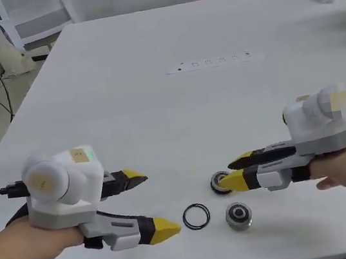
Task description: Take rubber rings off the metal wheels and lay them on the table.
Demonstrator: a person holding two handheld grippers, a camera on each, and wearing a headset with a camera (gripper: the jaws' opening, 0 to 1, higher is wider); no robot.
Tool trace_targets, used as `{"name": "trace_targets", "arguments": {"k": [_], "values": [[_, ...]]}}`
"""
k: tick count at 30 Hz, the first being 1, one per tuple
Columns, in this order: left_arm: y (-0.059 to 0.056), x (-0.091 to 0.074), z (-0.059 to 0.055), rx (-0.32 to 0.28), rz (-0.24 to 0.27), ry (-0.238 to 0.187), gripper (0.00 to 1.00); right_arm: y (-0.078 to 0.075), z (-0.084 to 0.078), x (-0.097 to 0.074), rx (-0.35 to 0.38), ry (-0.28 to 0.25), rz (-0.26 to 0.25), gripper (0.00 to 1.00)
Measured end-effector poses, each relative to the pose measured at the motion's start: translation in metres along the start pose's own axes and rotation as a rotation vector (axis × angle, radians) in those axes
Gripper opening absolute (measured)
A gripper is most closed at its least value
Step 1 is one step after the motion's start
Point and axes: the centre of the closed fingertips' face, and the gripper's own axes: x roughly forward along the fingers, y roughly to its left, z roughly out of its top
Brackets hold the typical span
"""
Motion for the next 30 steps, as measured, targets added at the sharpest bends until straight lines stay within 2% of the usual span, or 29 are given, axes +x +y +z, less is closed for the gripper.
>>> {"name": "trace_targets", "arguments": {"k": [12,20,30], "values": [[0.005,0.015,0.007,0.019,-0.007,0.013,0.67,-0.017,-0.015,-0.008,-0.075,0.035,-0.049,0.33],[0.009,0.026,0.008,0.026,-0.015,0.021,0.66,-0.022,-0.022,-0.005,-0.107,0.041,-0.056,0.34],[0.014,0.041,0.014,0.039,-0.029,0.018,0.63,-0.026,-0.028,0.001,-0.137,0.057,-0.057,0.33]]}}
